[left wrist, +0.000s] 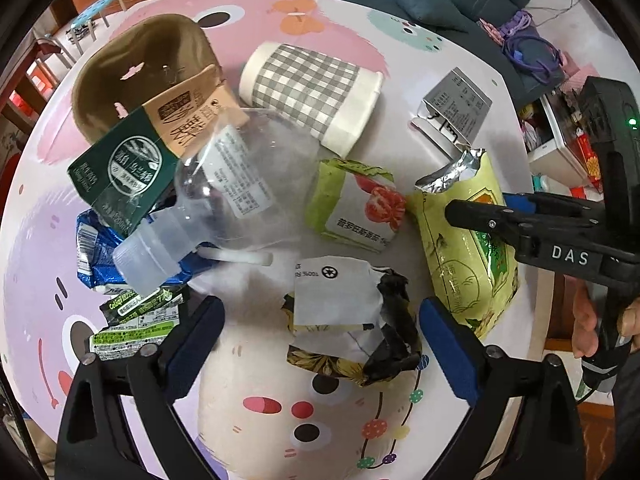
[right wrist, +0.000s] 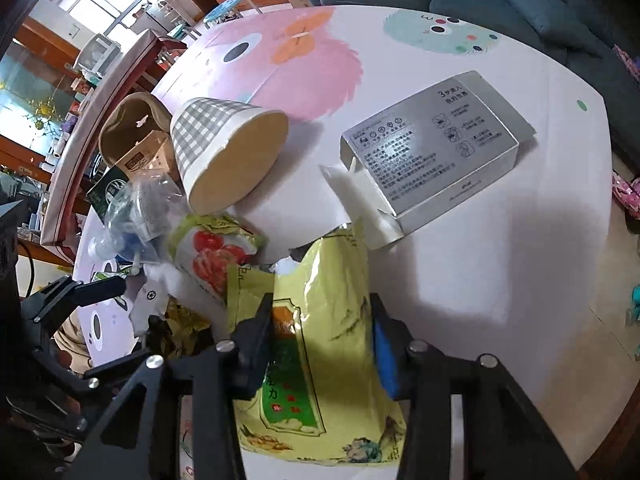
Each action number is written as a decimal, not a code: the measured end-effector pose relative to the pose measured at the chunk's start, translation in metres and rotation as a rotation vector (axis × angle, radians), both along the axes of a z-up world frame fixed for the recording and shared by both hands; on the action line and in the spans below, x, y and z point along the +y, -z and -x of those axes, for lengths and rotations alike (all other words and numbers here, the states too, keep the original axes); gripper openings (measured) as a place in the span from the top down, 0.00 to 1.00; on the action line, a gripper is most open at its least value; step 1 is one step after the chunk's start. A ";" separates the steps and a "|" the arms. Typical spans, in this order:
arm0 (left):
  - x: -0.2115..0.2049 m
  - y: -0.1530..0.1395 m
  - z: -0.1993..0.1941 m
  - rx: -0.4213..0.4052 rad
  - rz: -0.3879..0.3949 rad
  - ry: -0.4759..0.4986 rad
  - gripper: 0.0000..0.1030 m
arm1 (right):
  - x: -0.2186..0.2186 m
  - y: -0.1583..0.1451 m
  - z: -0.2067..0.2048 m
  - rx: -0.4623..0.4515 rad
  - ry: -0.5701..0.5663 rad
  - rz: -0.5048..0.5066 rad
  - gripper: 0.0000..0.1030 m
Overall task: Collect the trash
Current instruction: 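Grasp the yellow-green snack bag with the right tool while the left grasps the white tissue, then carry the yellow-green bag and white tissue toward the trash bin, then open both tools over the bin to drop bag and tissue, then raise both tools from the bin back toward the table, then grasp the green snack sticks with the left tool while the right grasps the tomato juice box, then carry the snack sticks and tomato juice box over the trash bin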
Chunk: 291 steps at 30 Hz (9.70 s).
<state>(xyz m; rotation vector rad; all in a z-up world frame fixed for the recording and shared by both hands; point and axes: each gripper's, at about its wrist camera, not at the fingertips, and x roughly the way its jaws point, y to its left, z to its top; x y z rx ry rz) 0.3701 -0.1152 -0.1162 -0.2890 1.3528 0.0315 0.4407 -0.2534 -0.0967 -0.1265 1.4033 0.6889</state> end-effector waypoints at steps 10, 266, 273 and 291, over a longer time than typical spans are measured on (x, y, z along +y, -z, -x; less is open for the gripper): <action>-0.003 0.009 -0.010 0.026 0.045 -0.010 0.26 | -0.012 -0.028 0.053 -0.097 0.070 -0.070 0.60; 0.120 -0.057 0.159 -0.182 -0.187 -0.004 0.89 | 0.106 -0.010 0.142 0.009 0.173 0.200 0.80; 0.124 -0.064 0.191 -0.207 -0.214 0.034 0.89 | 0.146 -0.018 0.190 0.037 0.106 0.220 0.80; 0.144 -0.102 0.295 -0.340 -0.125 0.208 0.89 | 0.149 -0.052 0.333 -0.031 0.391 0.102 0.80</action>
